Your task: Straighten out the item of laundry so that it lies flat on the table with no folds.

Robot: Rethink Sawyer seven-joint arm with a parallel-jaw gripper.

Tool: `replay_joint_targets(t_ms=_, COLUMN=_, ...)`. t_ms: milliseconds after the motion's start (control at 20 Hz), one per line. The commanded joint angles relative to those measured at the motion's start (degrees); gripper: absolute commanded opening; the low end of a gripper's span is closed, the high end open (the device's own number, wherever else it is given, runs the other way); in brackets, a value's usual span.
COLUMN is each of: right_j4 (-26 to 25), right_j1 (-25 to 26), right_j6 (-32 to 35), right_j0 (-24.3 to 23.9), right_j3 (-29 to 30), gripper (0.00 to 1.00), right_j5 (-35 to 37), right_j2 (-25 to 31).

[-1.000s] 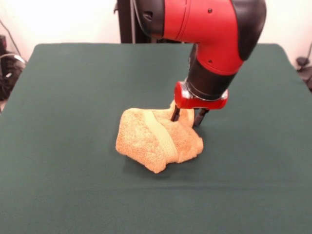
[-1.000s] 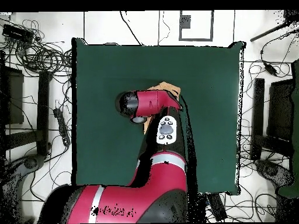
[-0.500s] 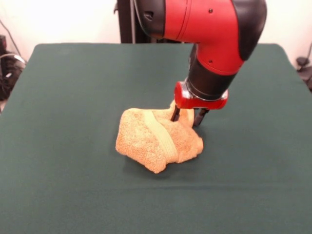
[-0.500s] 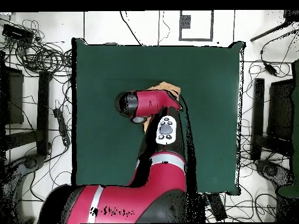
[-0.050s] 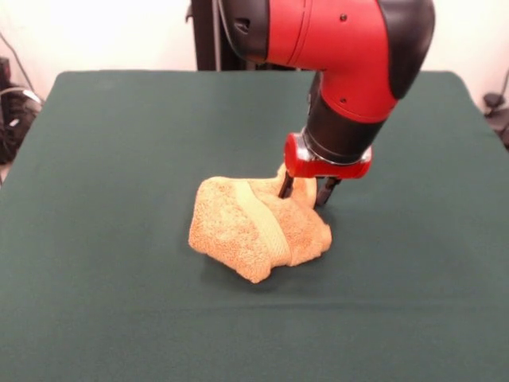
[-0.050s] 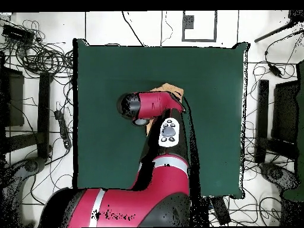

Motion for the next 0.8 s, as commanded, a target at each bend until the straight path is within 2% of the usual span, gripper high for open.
replay_joint_targets(t_ms=50, right_j4=-1.1, right_j1=8.4, right_j6=11.5, right_j0=-1.9, right_j3=1.8, gripper=1.0, right_j5=-14.8, right_j2=2.9)
replay_joint_targets(t_ms=150, right_j4=-1.6, right_j1=8.7, right_j6=10.8, right_j0=-1.8, right_j3=1.0, gripper=1.0, right_j5=-14.8, right_j2=2.8)
replay_joint_targets(t_ms=550, right_j4=-1.0, right_j1=9.1, right_j6=15.0, right_j0=-0.5, right_j3=2.0, gripper=1.0, right_j5=-18.8, right_j2=1.8)
replay_joint_targets(t_ms=800, right_j4=-1.2, right_j1=8.9, right_j6=13.1, right_j0=-1.5, right_j3=1.9, gripper=1.0, right_j5=-18.0, right_j2=2.8)
